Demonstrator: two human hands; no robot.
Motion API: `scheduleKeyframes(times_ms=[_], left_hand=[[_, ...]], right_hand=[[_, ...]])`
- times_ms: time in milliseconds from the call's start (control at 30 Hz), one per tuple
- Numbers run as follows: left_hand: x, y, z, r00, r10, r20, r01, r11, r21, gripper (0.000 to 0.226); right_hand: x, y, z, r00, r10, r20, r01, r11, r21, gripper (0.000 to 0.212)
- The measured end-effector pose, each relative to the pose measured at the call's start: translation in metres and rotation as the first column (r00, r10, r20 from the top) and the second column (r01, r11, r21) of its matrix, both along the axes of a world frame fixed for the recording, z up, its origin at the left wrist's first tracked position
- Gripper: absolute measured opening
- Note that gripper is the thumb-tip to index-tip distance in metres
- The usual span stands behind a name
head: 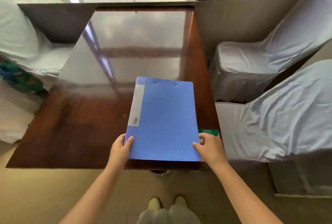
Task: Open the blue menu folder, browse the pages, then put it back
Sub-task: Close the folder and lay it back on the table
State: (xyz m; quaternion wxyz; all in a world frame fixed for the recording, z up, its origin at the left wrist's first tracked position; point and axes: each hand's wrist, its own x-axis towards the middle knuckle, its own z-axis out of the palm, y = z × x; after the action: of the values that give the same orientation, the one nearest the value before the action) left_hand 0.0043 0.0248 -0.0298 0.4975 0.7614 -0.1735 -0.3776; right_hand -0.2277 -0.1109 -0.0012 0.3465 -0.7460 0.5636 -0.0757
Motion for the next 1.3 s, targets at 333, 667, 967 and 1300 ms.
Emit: scheduleKeyframes(times_ms=[333, 667, 967, 1300], left_hand=[[-0.017, 0.002, -0.059, 0.938, -0.127, 0.322, 0.051, 0.971, 0.233, 0.012], [-0.010, -0.006, -0.061, 0.854, -0.209, 0.476, 0.051, 0.945, 0.323, 0.036], [-0.011, 0.002, -0.042, 0.475, -0.423, 0.772, 0.280, 0.904, 0.323, 0.081], [-0.019, 0.006, -0.052, 0.006, -0.878, 0.479, 0.508, 0.415, 0.755, 0.073]], right_hand=[[0.005, 0.016, -0.062, 0.939, -0.025, -0.343, -0.048, 0.978, -0.205, 0.024], [0.009, 0.009, -0.060, 0.901, 0.024, -0.433, -0.141, 0.960, -0.240, 0.026], [0.004, 0.032, -0.039, 0.857, 0.236, -0.458, -0.431, 0.817, -0.384, 0.074], [0.001, 0.044, -0.079, 0.644, 0.518, -0.564, -0.654, 0.754, -0.054, 0.073]])
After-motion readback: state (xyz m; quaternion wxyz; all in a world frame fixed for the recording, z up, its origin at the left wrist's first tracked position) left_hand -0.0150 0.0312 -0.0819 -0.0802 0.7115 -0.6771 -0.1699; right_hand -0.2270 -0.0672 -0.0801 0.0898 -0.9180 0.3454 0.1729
